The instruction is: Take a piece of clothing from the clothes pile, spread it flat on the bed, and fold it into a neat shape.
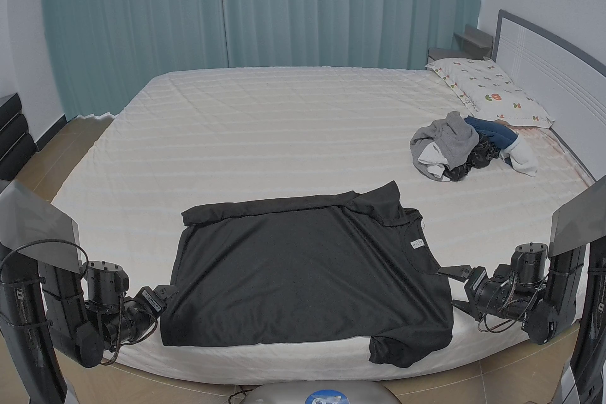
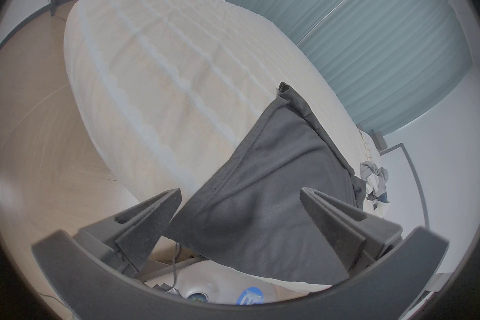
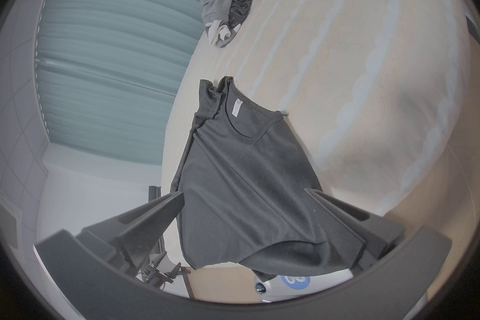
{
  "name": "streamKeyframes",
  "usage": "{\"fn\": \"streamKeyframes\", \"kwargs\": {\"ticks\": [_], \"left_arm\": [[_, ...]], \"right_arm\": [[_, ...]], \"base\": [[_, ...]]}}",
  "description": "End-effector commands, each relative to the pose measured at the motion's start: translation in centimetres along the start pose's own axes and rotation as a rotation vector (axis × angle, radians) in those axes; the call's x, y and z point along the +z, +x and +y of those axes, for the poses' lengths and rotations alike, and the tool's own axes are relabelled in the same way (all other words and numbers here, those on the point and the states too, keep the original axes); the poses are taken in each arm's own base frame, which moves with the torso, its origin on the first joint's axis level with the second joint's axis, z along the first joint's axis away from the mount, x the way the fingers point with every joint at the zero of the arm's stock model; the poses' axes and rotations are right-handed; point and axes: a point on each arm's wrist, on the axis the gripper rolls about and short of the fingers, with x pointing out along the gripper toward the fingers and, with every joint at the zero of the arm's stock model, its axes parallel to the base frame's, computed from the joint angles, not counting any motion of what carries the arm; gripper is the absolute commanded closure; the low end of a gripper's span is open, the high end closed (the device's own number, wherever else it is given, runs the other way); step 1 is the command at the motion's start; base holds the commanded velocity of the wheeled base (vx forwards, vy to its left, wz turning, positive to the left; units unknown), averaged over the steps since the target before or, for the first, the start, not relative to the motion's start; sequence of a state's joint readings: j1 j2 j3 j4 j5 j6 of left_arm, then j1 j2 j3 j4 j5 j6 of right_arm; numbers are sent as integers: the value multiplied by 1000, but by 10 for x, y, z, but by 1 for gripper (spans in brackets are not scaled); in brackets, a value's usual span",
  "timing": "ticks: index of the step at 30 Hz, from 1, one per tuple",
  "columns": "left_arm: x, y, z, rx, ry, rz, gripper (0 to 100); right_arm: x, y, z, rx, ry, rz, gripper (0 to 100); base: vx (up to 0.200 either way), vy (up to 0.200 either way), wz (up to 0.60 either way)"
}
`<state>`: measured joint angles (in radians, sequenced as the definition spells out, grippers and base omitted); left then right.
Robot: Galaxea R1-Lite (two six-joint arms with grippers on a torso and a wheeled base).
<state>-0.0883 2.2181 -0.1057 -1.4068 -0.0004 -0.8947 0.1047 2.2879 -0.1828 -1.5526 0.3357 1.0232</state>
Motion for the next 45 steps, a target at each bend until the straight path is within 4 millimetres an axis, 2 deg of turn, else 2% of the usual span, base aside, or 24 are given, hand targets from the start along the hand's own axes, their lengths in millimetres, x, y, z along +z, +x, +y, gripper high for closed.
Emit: {"fn": "streamKeyframes", "kwargs": {"ticks": [1, 8, 23, 35, 42, 45], "left_arm": [[1, 1, -1, -32, -16, 30, 0], [0, 1, 0, -29, -16, 39, 0], [-1, -1, 2, -17, -52, 42, 0], [0, 1, 2, -16, -56, 34, 0], [2, 0, -1, -29, -53, 20, 0], [8, 0, -9, -69, -48, -9, 0]], "right_arm": [[1, 9, -1, 9, 10, -3, 0], [0, 9, -2, 2, 8, 0, 0], [-1, 9, -3, -2, 7, 3, 0], [-1, 10, -3, -1, 5, 2, 0], [-4, 11, -2, 0, -2, 7, 0], [-3, 11, -1, 1, -3, 6, 0]], "base": [[200, 0, 0], [200, 0, 0], [0, 0, 0], [0, 200, 0], [0, 0, 0], [0, 0, 0]]}}
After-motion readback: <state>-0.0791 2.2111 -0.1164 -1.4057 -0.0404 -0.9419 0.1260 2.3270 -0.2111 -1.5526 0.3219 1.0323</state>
